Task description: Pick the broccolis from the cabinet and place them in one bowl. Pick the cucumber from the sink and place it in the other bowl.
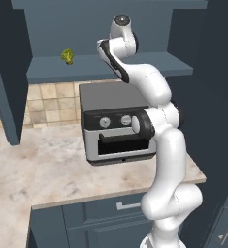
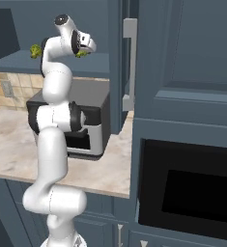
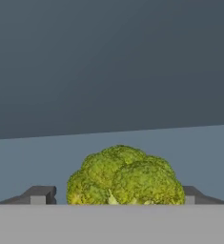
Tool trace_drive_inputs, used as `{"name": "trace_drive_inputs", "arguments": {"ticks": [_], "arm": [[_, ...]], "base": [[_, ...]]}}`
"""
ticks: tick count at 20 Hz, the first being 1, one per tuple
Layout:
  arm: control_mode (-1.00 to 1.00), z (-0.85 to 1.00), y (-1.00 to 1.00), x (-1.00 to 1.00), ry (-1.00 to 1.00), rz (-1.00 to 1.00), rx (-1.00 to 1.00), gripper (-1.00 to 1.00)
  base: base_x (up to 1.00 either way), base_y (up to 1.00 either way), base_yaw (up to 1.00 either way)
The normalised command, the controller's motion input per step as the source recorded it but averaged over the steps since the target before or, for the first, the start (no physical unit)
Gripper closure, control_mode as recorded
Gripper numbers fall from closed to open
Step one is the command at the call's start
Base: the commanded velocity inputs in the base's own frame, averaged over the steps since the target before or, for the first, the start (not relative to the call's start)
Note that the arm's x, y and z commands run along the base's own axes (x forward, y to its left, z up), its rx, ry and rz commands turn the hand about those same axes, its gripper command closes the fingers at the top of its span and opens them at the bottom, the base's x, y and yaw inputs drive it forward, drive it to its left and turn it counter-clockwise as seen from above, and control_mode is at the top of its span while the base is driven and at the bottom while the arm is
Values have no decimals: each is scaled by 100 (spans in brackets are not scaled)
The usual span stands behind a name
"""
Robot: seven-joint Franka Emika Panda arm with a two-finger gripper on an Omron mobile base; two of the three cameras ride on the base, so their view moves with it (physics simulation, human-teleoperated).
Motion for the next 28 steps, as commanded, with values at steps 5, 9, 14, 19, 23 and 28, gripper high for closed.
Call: {"name": "trace_drive_inputs", "arguments": {"ticks": [5,9,14,19,23,28], "arm": [[-100,0,0,0,0,0,0,100],[-100,0,0,0,0,0,0,100],[-100,0,0,-2,0,0,0,100],[-100,0,0,-35,-11,0,0,100],[-100,0,5,-44,-9,0,0,100],[-100,0,9,-39,-6,1,0,100]], "base": [[0,0,0],[0,0,0],[0,0,0],[0,0,0],[0,0,0],[0,0,0]]}}
